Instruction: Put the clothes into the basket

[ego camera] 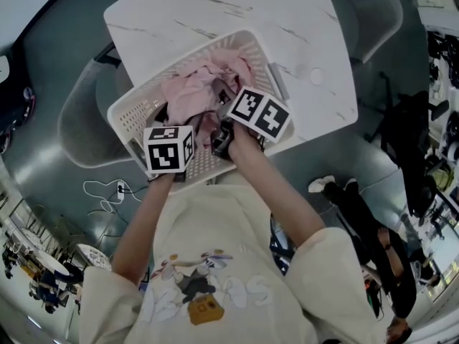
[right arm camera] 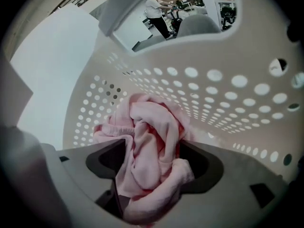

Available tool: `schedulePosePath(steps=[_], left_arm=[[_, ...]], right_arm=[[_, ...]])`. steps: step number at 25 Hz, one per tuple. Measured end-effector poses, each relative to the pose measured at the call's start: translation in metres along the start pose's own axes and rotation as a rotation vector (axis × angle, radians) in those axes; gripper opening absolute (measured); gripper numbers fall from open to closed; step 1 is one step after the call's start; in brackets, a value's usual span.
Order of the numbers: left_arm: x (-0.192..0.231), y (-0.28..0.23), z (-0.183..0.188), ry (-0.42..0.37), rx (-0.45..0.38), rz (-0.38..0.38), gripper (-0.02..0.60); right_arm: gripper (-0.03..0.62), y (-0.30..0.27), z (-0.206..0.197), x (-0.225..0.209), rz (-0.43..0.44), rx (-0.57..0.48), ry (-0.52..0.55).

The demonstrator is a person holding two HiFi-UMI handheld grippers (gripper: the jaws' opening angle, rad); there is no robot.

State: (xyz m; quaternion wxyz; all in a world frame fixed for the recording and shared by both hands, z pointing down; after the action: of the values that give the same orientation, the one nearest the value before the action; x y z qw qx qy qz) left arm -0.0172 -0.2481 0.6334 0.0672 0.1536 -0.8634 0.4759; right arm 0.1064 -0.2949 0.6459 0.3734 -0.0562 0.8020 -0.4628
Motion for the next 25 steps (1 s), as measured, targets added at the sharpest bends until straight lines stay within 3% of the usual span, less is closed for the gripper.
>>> schedulePosePath(steps=[16, 25], left_arm=[[-0.021, 0.056, 0.026, 0.015, -0.130, -0.102, 0.339], [-0.032, 0.085, 0.038, 0.016, -0.203, -0.133, 0.336]], right_arm=[[0.337, 0.050, 0.007, 0.034, 0.096, -0.085, -0.068], [0.336, 0.081, 0.005, 0.050, 0.148, -0.142, -0.046]])
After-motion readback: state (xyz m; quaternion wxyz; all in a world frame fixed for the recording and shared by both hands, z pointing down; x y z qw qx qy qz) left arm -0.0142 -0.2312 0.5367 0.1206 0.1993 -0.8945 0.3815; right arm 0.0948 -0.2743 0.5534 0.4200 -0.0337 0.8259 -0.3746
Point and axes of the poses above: the fingertips, and each gripper's own axes: y backward along the fingers, x to its left, z out of its top, the point moved 1 cm from there along y, backward along the fingers, and after that the axes turned 11 degrees about -x, right-handed, at the moved point
